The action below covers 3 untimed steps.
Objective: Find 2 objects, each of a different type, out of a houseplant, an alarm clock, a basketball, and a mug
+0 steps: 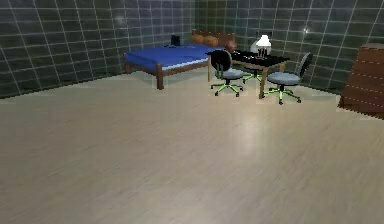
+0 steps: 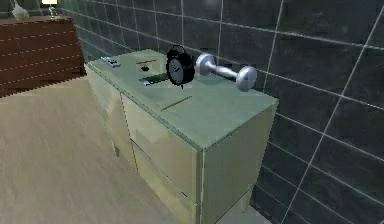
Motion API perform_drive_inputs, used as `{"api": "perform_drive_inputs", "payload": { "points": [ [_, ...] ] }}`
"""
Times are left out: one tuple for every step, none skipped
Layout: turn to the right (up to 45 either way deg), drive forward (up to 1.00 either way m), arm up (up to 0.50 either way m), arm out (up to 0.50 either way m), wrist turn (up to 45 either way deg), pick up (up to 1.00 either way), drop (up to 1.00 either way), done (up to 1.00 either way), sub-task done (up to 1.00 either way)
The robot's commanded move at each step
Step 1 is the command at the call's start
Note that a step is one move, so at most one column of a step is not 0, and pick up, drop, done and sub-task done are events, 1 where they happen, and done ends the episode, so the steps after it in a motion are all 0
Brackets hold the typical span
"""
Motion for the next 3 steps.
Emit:
{"api": "perform_drive_inputs", "payload": {
  "points": [
    [-3.0, 0.0, 0.0, 0.0, 0.0, 0.0, 0.0, 0.0, 0.0],
    [0.0, 1.0, 0.0, 0.0, 0.0, 0.0, 0.0, 0.0, 0.0],
    [0.0, 1.0, 0.0, 0.0, 0.0, 0.0, 0.0, 0.0, 0.0]
  ]
}}
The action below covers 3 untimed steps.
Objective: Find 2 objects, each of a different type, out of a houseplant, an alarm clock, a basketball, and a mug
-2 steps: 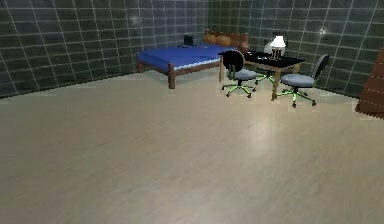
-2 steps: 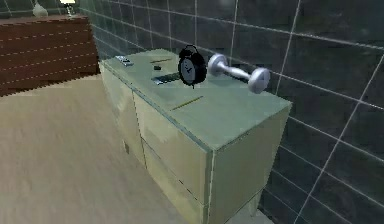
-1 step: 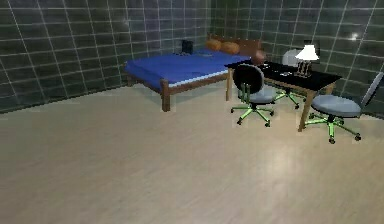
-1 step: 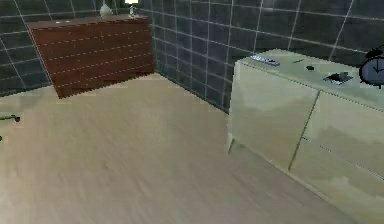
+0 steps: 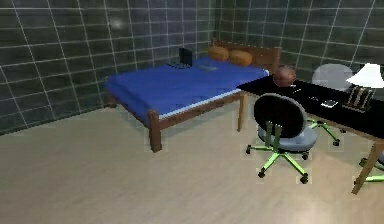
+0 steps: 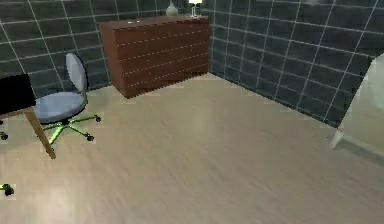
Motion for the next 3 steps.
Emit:
{"api": "perform_drive_inputs", "payload": {
  "points": [
    [0.0, 1.0, 0.0, 0.0, 0.0, 0.0, 0.0, 0.0, 0.0],
    [0.0, 0.35, 0.0, 0.0, 0.0, 0.0, 0.0, 0.0, 0.0],
    [45.0, 0.0, 0.0, 0.0, 0.0, 0.0, 0.0, 0.0, 0.0]
  ]
}}
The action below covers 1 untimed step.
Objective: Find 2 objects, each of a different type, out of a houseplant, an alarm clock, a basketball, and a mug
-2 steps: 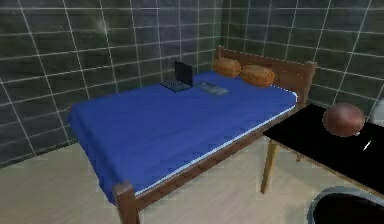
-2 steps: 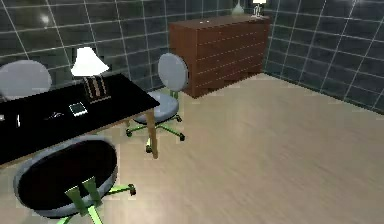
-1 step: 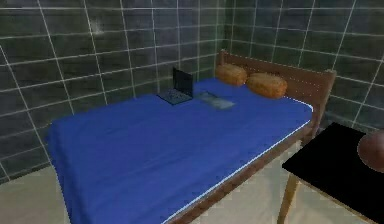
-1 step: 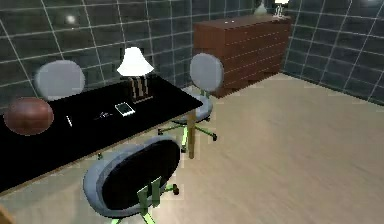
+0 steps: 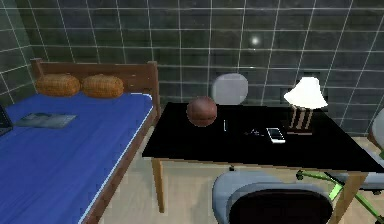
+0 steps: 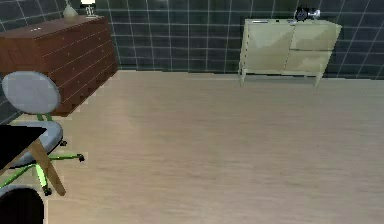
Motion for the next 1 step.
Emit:
{"api": "perform_drive_inputs", "payload": {
  "points": [
    [0.0, 0.0, 0.0, 0.0, 0.0, 0.0, 0.0, 1.0, 0.0]
  ]
}}
